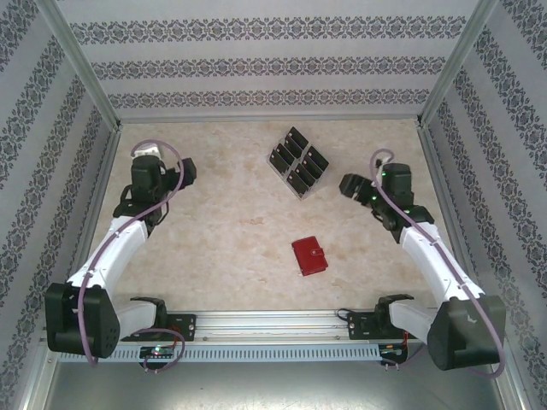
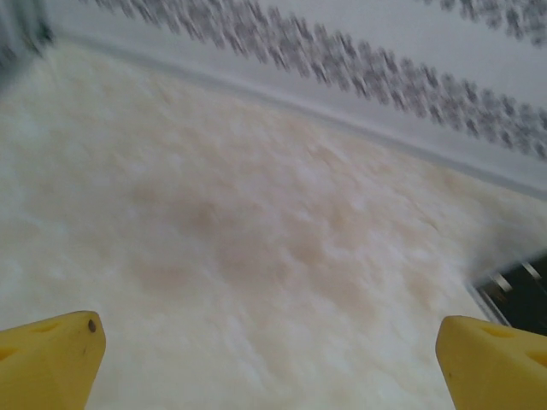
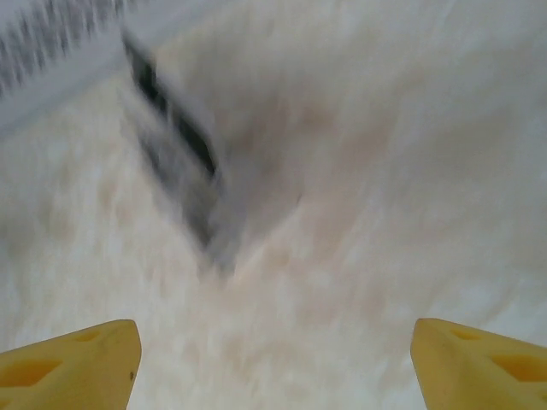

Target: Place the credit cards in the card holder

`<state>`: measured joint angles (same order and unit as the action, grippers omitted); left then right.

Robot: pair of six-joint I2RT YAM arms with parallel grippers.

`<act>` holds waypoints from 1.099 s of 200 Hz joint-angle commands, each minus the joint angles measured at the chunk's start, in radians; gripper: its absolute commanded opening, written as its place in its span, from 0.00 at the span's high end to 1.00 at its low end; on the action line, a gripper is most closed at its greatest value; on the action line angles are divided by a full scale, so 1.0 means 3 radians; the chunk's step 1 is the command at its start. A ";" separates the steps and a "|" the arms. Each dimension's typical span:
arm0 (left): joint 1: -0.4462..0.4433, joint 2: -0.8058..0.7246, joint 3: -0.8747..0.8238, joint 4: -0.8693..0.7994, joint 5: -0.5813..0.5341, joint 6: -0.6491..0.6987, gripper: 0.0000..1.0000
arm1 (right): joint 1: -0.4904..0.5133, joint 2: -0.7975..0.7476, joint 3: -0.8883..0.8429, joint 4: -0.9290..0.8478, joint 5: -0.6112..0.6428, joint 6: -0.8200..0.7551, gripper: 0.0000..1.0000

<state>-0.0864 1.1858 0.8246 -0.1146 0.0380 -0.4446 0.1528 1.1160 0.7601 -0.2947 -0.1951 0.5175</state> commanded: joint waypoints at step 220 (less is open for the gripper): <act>-0.1187 0.0726 -0.0230 0.0190 0.1497 -0.1354 0.00 | 0.1531 0.0782 -0.0719 0.0503 -0.0324 0.1055 1.00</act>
<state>-0.4183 1.3743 0.7136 -0.1150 0.4702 -0.8501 0.6003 1.3365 0.5491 -0.2077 -0.2615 0.8124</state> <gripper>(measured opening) 0.999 0.060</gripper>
